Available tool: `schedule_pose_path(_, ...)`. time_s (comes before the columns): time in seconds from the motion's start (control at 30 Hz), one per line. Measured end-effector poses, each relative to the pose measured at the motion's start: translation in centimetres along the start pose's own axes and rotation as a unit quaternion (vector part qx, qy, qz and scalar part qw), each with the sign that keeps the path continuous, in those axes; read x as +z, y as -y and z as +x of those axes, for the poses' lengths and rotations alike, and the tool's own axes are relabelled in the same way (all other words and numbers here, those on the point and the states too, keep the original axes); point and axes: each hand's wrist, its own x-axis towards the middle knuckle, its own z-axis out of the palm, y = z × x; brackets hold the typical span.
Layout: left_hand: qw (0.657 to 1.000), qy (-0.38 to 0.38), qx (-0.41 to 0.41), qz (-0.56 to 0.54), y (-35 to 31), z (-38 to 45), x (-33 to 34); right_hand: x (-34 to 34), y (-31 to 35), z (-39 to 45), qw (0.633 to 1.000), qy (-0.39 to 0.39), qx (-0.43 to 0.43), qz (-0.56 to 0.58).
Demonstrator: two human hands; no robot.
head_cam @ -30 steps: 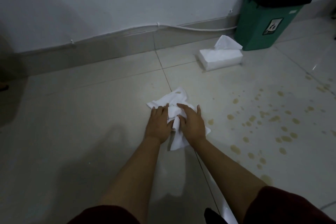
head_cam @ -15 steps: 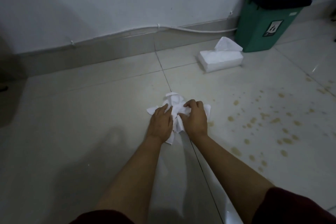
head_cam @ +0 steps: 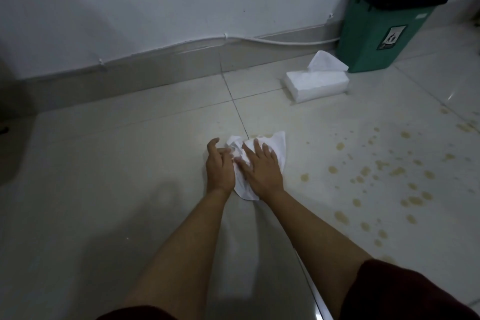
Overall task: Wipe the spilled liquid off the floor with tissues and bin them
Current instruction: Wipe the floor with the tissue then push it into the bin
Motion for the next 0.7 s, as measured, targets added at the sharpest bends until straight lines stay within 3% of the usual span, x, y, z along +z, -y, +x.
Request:
schedule_pose_path(0.13,0.996,-0.070,0.052,0.020,0.0,0.0,0.0,0.3,0.1,-1.0,0.998,-0.015,-0.015,0.062)
schedule_pose_path(0.23,0.992,-0.082,0.084,0.037,-0.2,0.1,0.0,0.2,-0.8,-1.1,0.995,-0.037,0.010,0.095)
schedule_pose_path(0.47,0.989,-0.059,0.115,0.077,-0.3,0.3,0.2,-1.4,-1.8,2.8,0.998,-0.028,0.053,0.022)
schedule_pose_path(0.57,0.987,-0.080,0.119,0.078,-0.5,0.7,0.3,-1.3,-1.4,5.0,0.998,-0.015,0.036,-0.041)
schedule_pose_path(0.7,0.983,-0.122,0.113,0.081,0.0,1.3,0.3,-1.0,-0.3,7.2,0.999,0.041,0.003,-0.034)
